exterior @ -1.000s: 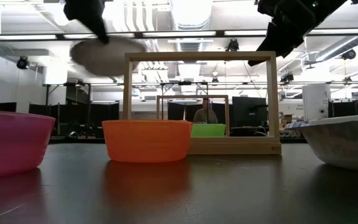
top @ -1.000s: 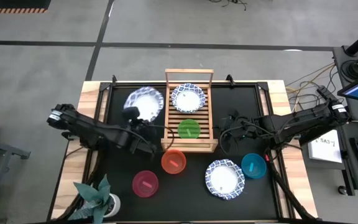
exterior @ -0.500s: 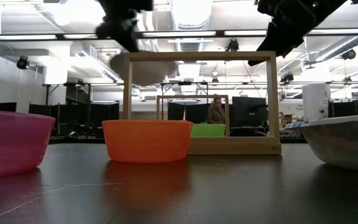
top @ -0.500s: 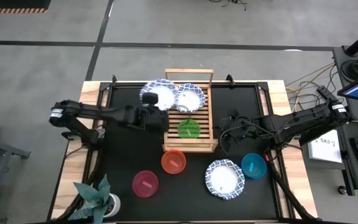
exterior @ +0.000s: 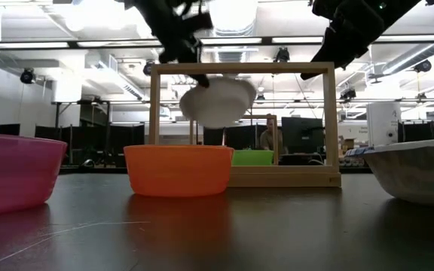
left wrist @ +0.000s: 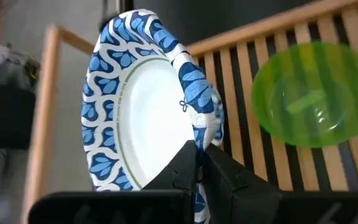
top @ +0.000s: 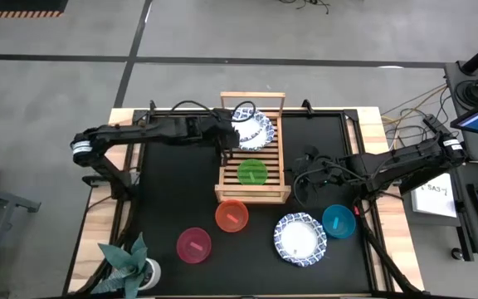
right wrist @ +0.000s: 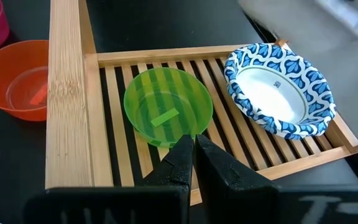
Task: Place and stack bowls onto a shelf
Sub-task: Stack the left white bowl on top of the white bowl on the shelf
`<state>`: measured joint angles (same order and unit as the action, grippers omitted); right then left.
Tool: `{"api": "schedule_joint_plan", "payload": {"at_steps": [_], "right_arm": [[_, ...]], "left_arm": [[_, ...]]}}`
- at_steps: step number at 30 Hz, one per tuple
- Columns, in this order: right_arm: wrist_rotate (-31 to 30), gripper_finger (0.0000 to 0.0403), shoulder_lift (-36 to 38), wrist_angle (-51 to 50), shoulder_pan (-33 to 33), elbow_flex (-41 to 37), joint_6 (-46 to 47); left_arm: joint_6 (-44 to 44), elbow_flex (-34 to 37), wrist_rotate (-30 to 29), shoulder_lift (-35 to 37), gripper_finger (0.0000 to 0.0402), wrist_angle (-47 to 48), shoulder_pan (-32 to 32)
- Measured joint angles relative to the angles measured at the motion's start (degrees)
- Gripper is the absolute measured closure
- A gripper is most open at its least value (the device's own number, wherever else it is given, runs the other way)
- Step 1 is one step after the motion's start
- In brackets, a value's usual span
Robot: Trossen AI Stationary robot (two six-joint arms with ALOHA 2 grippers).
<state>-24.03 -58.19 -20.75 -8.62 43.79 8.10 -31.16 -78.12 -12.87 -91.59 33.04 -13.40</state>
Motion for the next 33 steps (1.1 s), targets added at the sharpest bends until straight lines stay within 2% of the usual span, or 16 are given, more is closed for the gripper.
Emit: {"api": "schedule_joint_plan", "payload": {"at_steps": [10,18,26,33], "right_arm": [[0.0,0.0394,0.0,0.0,0.0,0.0,-0.2],[0.0,0.0394,0.0,0.2,0.0,0.0,-0.2],[0.0,0.0394,0.0,0.2,0.0,0.0,-0.2],[0.0,0.0394,0.0,0.2,0.0,0.0,-0.2]], "left_arm": [[-2.4,-0.3,0.0,-8.2,0.0401,-4.8,-2.7],[-2.5,-0.9,-0.1,-11.6,0.0397,-7.3,-3.5],[-2.3,-0.9,-0.1,-13.0,0.0355,-8.3,-3.8],[-1.2,-0.9,-0.2,-12.9,0.0302,-8.1,-3.8]]}}
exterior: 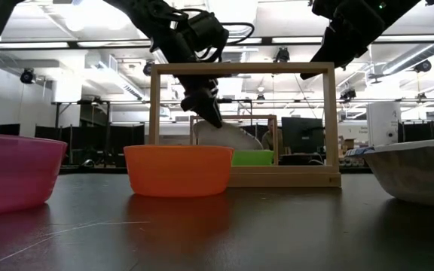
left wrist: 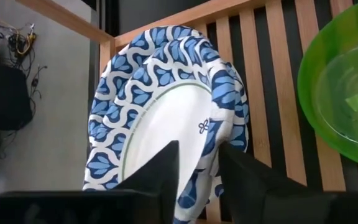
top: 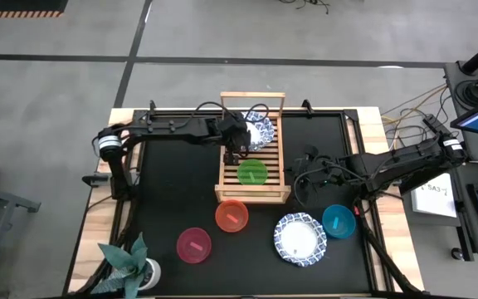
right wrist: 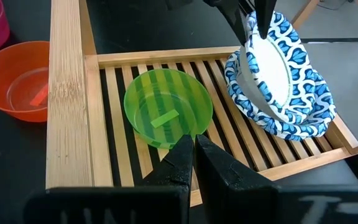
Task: Place and stack bowls onto a shelf
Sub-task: Stack the left white bowl on top of the white bowl on the shelf
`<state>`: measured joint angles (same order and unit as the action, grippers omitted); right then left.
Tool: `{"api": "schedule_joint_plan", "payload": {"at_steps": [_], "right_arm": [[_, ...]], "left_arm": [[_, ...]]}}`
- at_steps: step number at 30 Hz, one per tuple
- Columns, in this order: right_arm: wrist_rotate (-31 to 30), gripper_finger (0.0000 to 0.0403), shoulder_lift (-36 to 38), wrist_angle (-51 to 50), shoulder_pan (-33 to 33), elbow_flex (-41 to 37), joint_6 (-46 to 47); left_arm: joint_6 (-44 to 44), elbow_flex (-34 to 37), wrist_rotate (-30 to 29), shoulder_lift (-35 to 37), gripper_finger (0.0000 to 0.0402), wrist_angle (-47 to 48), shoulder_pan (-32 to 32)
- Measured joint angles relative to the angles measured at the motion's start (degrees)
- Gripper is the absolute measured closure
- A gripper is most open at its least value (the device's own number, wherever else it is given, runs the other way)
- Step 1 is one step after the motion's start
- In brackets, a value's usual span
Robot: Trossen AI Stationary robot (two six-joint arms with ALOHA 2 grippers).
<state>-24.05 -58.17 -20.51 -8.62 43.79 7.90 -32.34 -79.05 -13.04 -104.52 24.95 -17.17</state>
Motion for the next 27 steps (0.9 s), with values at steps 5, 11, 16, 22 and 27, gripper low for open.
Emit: {"api": "schedule_joint_plan", "payload": {"at_steps": [5,11,16,22,27], "right_arm": [[0.0,0.0394,0.0,0.0,0.0,0.0,0.0],[0.0,0.0394,0.0,0.1,0.0,0.0,0.0],[0.0,0.0394,0.0,0.2,0.0,0.0,0.0],[0.0,0.0394,0.0,0.5,0.0,0.0,-0.1],[0.0,0.0394,0.0,0.8,0.0,0.0,-0.4]], "left_arm": [[0.7,0.0,0.0,0.8,0.0257,1.9,0.0],[0.9,-0.7,0.1,2.7,0.0219,9.1,0.1],[0.9,-1.1,0.5,4.9,0.0245,12.4,0.0],[0.9,0.0,0.6,4.9,0.0373,11.7,-0.8],[2.0,0.7,1.7,2.8,0.0386,10.2,-1.9]]}}
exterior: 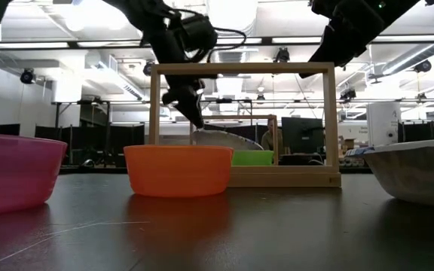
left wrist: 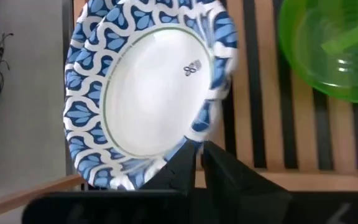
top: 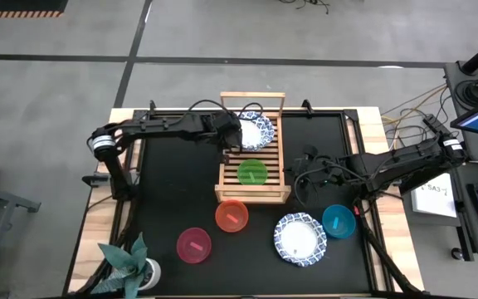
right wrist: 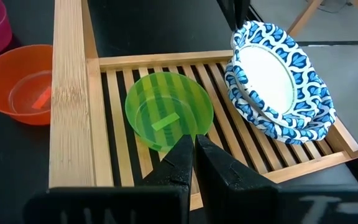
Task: Place and stack bowls onto a shelf
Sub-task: Stack the left white bowl on top of the white bowl on the shelf
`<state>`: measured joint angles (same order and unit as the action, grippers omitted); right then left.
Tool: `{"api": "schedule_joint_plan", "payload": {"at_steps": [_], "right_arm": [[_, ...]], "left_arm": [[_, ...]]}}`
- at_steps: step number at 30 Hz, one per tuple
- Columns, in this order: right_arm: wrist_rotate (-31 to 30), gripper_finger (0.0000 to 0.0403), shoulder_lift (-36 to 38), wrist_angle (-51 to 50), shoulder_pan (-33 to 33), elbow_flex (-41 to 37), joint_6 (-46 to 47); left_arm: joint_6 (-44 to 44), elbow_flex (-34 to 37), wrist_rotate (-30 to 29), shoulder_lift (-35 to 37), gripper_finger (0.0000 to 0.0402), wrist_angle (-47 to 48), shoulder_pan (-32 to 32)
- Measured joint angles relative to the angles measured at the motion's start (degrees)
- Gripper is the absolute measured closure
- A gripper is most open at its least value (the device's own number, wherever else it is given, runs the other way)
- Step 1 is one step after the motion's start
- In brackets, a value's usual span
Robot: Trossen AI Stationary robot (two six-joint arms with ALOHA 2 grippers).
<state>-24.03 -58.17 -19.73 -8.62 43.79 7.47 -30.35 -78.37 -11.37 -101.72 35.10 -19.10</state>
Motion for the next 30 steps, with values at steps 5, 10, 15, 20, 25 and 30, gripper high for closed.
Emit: {"api": "schedule_joint_plan", "payload": {"at_steps": [5,10,15,20,25,30], "right_arm": [[0.0,0.0394,0.0,0.4,0.0,0.0,-0.2],[0.0,0.0394,0.0,0.4,0.0,0.0,-0.3],[0.0,0.0394,0.0,0.8,0.0,0.0,-0.8],[0.0,0.0394,0.0,0.8,0.0,0.0,-0.6],[0.0,0.0394,0.0,1.1,0.0,0.0,-0.6],[0.0,0.0394,0.0,1.2,0.0,0.0,-0.6]], "left_arm": [[0.0,0.0,0.0,-2.1,0.0399,-2.7,-1.0],[1.1,-0.1,0.0,-2.5,0.0401,-2.8,-1.0],[2.1,-0.2,0.0,-2.2,0.0401,-2.9,-1.0],[2.4,1.2,0.4,-2.6,0.0401,-5.3,-1.6],[2.4,1.4,0.5,-4.1,0.0401,-8.6,-1.6],[2.4,1.4,0.5,-4.6,0.0402,-10.2,-1.6]]}}
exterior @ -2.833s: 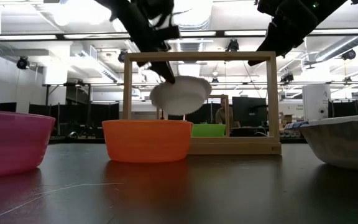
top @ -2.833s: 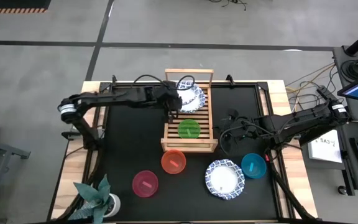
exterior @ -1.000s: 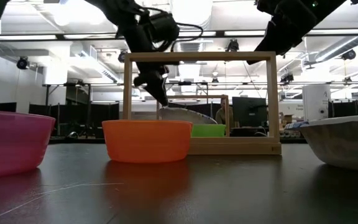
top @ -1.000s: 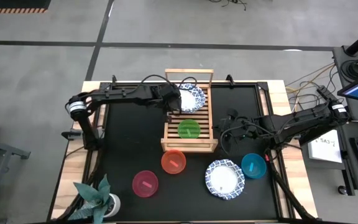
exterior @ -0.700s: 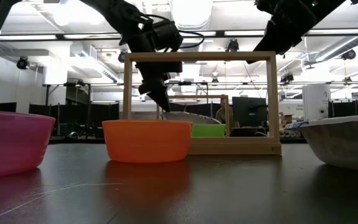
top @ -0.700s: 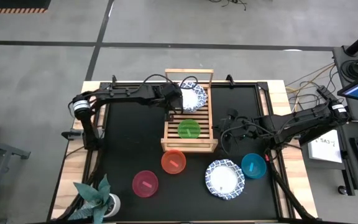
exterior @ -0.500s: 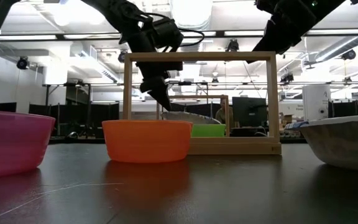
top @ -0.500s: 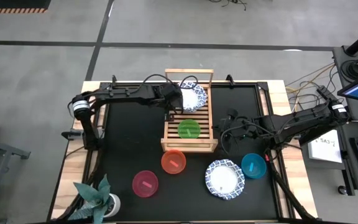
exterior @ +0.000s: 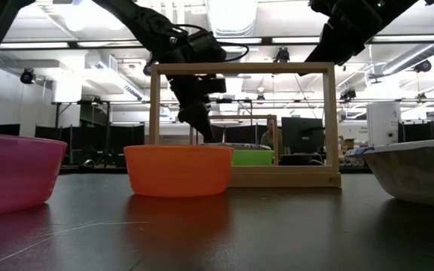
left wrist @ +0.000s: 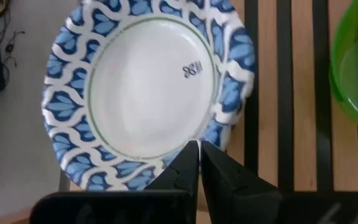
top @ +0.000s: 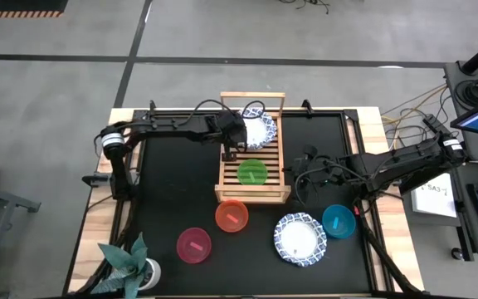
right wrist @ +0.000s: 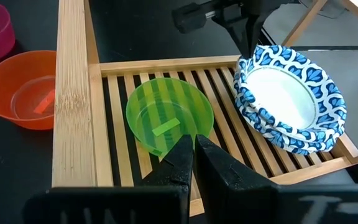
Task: Place and stack bowls onto a shelf
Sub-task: Stack the left white bowl on top of the white bowl on the shelf
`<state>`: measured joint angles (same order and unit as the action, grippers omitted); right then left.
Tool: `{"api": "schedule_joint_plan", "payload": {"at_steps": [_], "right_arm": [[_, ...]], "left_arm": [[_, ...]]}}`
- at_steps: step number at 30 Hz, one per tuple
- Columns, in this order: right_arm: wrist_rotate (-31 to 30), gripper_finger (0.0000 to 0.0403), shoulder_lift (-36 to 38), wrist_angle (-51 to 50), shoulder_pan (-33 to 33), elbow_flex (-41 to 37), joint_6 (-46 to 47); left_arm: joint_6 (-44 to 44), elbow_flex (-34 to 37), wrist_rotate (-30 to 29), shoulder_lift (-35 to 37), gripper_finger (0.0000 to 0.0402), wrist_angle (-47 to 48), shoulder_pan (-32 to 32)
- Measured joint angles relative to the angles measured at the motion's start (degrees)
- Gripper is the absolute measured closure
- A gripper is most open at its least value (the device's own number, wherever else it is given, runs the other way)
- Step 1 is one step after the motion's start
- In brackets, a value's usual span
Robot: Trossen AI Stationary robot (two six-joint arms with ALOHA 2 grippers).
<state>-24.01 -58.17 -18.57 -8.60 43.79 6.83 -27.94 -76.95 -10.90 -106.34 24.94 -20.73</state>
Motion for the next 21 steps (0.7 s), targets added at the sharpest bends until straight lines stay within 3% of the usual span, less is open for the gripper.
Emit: {"api": "schedule_joint_plan", "payload": {"at_steps": [9,14,21], "right_arm": [[0.0,0.0394,0.0,0.1,0.0,0.0,0.0],[0.0,0.0394,0.0,2.4,0.0,0.0,1.1],[-0.1,0.0394,0.0,4.9,1.1,0.0,1.2]], "left_arm": [[3.0,0.4,1.6,8.0,0.0402,1.1,1.0],[3.2,4.6,1.4,13.8,0.0402,-0.5,0.4],[1.1,17.7,-0.4,16.5,0.0401,-16.8,-1.7]]}}
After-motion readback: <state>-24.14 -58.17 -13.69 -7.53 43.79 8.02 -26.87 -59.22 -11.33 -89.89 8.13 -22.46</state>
